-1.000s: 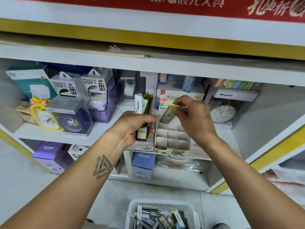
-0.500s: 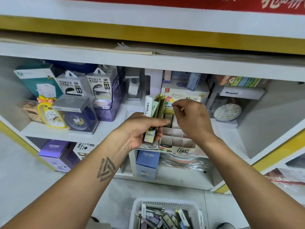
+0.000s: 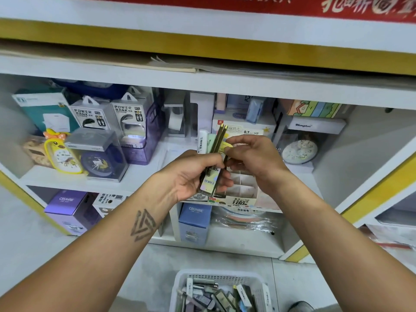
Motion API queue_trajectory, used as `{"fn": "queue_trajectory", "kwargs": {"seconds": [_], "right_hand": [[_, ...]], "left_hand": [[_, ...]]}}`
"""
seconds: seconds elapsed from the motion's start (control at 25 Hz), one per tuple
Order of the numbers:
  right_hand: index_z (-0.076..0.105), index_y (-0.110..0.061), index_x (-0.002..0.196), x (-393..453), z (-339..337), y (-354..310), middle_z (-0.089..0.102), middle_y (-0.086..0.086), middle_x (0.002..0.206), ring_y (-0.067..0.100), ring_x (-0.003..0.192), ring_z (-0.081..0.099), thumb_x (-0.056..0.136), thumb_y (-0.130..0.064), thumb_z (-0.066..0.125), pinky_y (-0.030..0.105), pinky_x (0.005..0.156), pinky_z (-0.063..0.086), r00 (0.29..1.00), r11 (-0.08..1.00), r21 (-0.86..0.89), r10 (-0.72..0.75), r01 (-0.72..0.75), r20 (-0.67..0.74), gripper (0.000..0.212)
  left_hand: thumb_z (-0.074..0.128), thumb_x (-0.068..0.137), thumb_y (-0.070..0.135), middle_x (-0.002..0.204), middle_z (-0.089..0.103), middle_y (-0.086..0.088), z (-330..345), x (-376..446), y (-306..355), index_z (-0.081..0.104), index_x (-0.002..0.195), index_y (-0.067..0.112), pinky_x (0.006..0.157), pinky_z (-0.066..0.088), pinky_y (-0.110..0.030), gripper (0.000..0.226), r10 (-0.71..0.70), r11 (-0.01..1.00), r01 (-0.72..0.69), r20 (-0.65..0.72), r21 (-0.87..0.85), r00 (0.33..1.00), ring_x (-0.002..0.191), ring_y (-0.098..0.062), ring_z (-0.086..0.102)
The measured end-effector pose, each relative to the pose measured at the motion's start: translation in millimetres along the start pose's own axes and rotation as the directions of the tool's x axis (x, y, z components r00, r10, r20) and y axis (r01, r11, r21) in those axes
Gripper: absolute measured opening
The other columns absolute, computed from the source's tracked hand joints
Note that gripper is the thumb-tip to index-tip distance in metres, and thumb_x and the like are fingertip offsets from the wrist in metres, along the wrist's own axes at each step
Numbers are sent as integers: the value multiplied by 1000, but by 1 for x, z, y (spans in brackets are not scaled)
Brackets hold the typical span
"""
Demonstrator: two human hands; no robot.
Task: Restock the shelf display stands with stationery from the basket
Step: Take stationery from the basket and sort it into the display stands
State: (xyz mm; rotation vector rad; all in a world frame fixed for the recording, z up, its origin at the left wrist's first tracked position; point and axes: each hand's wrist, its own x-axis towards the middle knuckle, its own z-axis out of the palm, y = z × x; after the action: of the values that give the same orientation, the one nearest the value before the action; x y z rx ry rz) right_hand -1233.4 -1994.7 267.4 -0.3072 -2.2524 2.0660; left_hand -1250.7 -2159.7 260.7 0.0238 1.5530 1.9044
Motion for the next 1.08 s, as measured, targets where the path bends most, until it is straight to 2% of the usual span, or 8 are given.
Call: {"fn": "queue_trajectory", "kwargs": {"seconds": [0.16, 0.32, 0.52, 0.68, 0.76, 0.84, 0.92, 1.08], "right_hand": [[70, -4, 104, -1, 0, -1, 75, 9, 71, 20, 59, 70, 85, -2, 75, 25, 59, 58, 999, 999, -18, 30, -31, -32, 20], [68, -4, 103, -3, 2, 0, 75, 13, 74, 21, 60, 70, 85, -6, 77, 28, 59, 59, 1000, 999, -36, 7, -7, -10, 21], [69, -1, 93, -2, 1, -2, 73, 8, 70, 17, 56, 66, 82, 3, 75, 28, 59, 61, 999, 998, -67, 19, -22, -48, 13], [73, -9, 79, 3, -1, -5, 65, -4, 54, 5, 40, 51, 86, -2, 66, 21, 46, 46, 993, 984, -173, 13, -33, -114, 11], [74, -14, 80, 5, -8, -6, 65, -7, 60, 3, 47, 55, 86, -6, 66, 25, 53, 47, 981, 955, -289, -109, 60, -157, 13], [76, -18, 91, 6, -18, -8, 66, -7, 70, 11, 65, 65, 85, -9, 66, 33, 66, 55, 938, 869, -451, -307, 206, -163, 14], [74, -21, 100, 6, -23, -7, 67, -7, 78, 18, 71, 69, 87, -11, 68, 39, 77, 58, 889, 771, -556, -444, 312, -116, 17], [72, -23, 100, 5, -14, 2, 65, -16, 80, 7, 71, 68, 88, -13, 73, 35, 76, 60, 832, 665, -623, -554, 411, -42, 16]], "left_hand": [[57, 82, -2, 83, 69, -25, -1, 0, -2, 65, 107, -8, 62, 61, -40, 27, 3, 1000, -2, -27, 20, 1000, 74, -37, 72], [53, 82, -5, 83, 69, -26, -1, 1, -2, 67, 101, -6, 61, 59, -40, 23, 26, 999, -23, -76, 40, 997, 73, -38, 72], [54, 83, -7, 98, 70, -32, -2, 0, 0, 66, 109, -6, 63, 61, -43, 29, 37, 999, -37, -70, 2, 997, 83, -42, 72], [55, 86, -6, 85, 72, -21, -7, 2, 2, 66, 102, -2, 73, 60, -49, 20, 55, 996, -63, -132, -56, 990, 72, -32, 70], [55, 86, -7, 82, 70, -24, -10, 2, 4, 62, 91, -2, 71, 61, -49, 10, 65, 995, -77, -169, -69, 983, 74, -36, 71], [55, 87, -8, 80, 68, -24, -13, 2, 7, 57, 85, 0, 67, 61, -47, 8, 69, 993, -88, -214, -81, 974, 74, -38, 73], [57, 86, -7, 76, 67, -21, -17, 3, 9, 56, 84, 3, 63, 61, -41, 11, 81, 995, -95, -250, -43, 965, 68, -35, 71], [59, 87, -6, 74, 67, -19, -19, 2, 10, 58, 82, 5, 57, 58, -35, 12, 82, 996, -90, -244, -18, 966, 65, -31, 70]]}}
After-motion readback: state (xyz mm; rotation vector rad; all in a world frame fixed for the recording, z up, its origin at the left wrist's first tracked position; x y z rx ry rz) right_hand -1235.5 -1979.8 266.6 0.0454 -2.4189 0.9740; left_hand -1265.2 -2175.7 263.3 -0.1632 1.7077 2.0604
